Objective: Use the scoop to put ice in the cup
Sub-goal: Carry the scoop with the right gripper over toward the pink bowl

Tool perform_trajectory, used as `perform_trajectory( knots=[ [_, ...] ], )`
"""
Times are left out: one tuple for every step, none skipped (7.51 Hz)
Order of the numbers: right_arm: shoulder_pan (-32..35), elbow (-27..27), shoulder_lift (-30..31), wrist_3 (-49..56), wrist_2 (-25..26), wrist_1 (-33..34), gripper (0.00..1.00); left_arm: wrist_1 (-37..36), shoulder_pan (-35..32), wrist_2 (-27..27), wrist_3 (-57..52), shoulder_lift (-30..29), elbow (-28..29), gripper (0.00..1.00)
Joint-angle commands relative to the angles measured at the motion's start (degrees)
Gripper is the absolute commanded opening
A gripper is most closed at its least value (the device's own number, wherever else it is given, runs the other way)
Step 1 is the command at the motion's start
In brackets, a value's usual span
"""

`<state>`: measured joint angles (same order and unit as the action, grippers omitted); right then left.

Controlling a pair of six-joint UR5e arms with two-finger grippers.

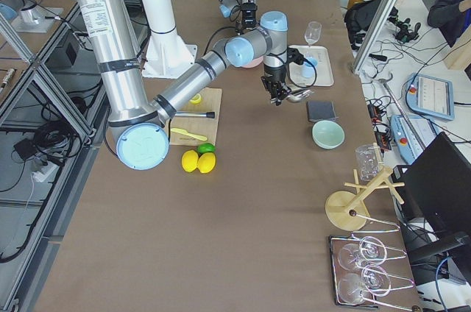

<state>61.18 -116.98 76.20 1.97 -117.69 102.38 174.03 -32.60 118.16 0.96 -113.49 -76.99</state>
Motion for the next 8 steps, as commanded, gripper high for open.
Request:
perform_trajectory(
  knots=[
    [1.66,-2.54,-2.09,12.23,-5.53,8.84,0.0,0.08,-0.09,0.05,0.09,0.02,-0.01,0.98],
    [-0.77,-4.2,-6.28,13.05,-5.62,13.85,0.0,0.08,-0.18,0.05,0.09,0.02,-0.01,0.98],
    [-4.97,-5.61,-12.16,13.06,-5.7,21.29,0.0,0.08,-0.27,0.05,0.09,0.02,-0.01,0.98],
    [-8.58,-5.88,-18.22,13.06,-5.62,29.46,0.0,0.08,-0.27,0.05,0.09,0.02,-0.01,0.98],
    [-11.84,-6.06,-20.71,12.79,-5.27,31.54,0.0,0.08,-0.27,0.05,0.09,0.02,-0.01,0.98],
    [-15.61,-5.37,-22.39,12.27,-4.31,32.0,0.0,0.17,-0.36,0.05,0.09,0.02,-0.01,0.98],
    [-18.0,-5.19,-23.63,12.09,-3.43,34.27,0.0,0.69,-0.45,0.05,0.09,0.2,-0.01,0.98],
    [-19.85,-5.27,-25.29,12.09,-2.64,37.68,0.0,0.7,-0.45,0.05,0.09,0.28,-0.01,0.98]
  ],
)
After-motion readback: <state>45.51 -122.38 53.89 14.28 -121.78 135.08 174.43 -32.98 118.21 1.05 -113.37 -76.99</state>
